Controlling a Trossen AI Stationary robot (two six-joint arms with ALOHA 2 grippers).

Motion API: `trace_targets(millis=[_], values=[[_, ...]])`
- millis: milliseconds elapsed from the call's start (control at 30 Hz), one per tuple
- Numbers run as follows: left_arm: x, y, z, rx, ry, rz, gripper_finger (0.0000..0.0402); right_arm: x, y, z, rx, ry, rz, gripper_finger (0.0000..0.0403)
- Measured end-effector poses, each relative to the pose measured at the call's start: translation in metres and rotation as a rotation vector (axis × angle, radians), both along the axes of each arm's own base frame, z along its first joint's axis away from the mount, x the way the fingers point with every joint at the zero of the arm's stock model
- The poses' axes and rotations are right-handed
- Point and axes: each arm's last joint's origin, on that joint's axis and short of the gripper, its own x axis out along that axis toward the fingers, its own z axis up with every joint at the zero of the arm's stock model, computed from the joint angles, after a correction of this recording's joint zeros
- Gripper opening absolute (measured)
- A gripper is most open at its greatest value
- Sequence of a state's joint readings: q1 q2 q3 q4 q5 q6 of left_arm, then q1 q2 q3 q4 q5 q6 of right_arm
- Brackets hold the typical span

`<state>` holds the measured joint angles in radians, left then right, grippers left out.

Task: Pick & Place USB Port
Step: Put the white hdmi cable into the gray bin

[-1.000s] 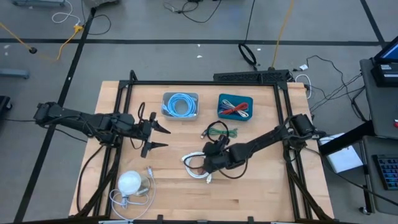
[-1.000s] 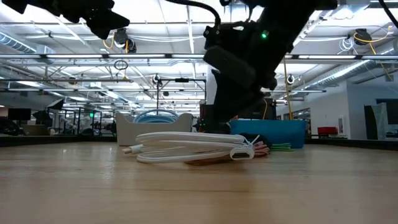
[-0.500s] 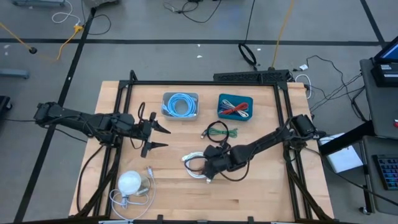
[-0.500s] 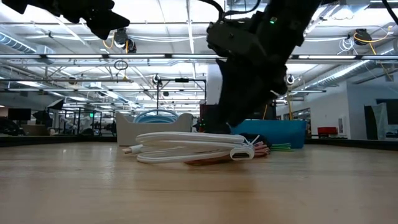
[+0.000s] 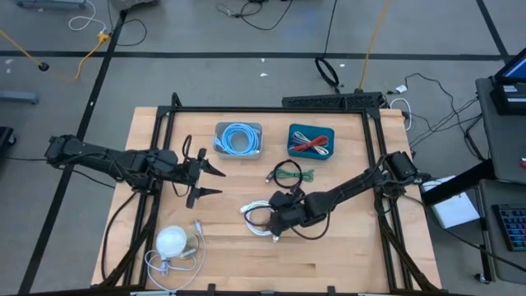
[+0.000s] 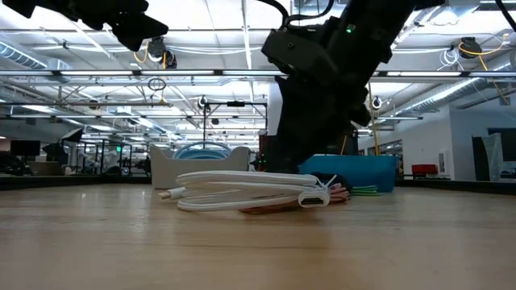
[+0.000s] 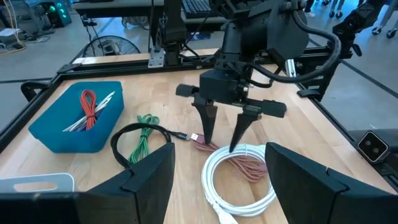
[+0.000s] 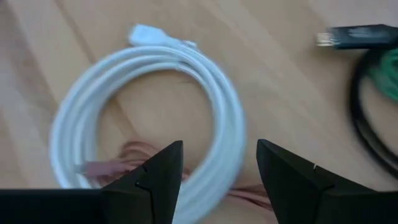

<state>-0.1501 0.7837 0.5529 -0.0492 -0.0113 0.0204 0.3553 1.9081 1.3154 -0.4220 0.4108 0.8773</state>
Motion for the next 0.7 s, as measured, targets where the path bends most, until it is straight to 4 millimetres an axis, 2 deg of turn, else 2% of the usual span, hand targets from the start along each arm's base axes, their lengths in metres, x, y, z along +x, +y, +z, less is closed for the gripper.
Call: trace_targets(millis=[167,367,700], values=[[0.0,0.0,0.0,-0.001,0.0,0.0,0.0255,-0.001,0.0,-0.013,0.069,-0.072,0.025,0.0199],[0.0,0.0,0.0,-0.001,0.0,0.0,0.0255,-0.012,-0.007,-0.029,0.085,-0.029,-0.04,0.0199],[0.0,0.001,0.0,0.005,-0.001,0.017,0.0255,-0.009,-0.011,-0.03,0.074,-0.052,-0.019,0.0197]])
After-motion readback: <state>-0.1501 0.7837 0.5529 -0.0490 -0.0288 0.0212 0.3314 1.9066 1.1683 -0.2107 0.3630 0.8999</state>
